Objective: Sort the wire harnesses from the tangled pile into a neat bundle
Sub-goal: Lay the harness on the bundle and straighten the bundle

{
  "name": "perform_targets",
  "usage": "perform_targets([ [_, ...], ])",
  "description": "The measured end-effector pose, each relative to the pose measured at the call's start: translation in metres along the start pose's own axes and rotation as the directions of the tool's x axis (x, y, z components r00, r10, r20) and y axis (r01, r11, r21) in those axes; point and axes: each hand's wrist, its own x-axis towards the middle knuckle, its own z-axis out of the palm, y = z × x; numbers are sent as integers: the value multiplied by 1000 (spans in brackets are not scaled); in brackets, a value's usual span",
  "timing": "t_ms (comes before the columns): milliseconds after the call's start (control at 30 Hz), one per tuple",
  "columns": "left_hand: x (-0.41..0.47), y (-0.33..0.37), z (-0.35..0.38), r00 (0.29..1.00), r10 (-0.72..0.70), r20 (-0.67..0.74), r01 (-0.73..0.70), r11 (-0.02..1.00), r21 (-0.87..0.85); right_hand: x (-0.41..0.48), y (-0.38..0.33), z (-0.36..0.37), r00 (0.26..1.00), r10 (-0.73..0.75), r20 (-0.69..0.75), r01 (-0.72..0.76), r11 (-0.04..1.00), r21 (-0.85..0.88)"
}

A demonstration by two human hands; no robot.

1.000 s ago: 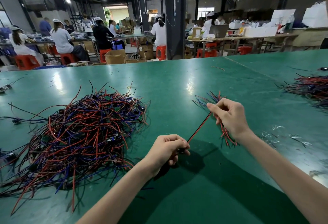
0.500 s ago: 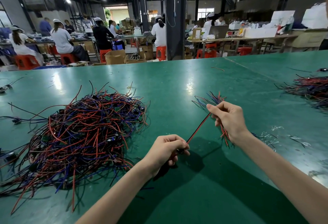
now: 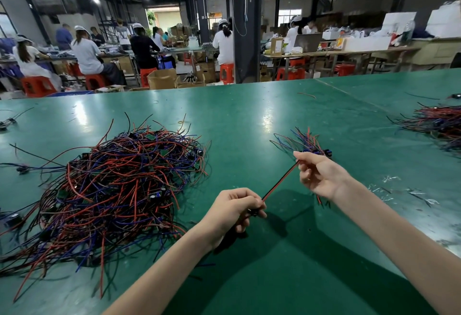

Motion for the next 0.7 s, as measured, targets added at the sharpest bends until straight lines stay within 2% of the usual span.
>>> perform_targets([
  [67,-1,0,-1,1000,13,-17,-13,1000,-5,-5,-1,0,999,-49,20,50,996,-80],
  [167,0,3,-6,996,50,-76,-53,998,-33,-15,0,5,986,-99,136,120,980,-160],
  [333,2,8,-11,980,99,-170,-112,991,-69,-27,25,19,959,-70,276,179,902,-393],
  [467,1,8,-10,980,94,-174,-109,991,-80,-33,46,30,962,-99,255,208,870,-447],
  [533,1,8,-9,983,94,-158,-107,992,-74,-37,51,33,942,-101,320,240,870,-431],
  [600,1,8,-8,986,94,-140,-106,991,-78,-40,54,36,914,-63,400,236,885,-400],
  [700,0,7,-7,988,95,-123,-105,992,-71,-42,57,36,887,53,458,135,920,-369],
])
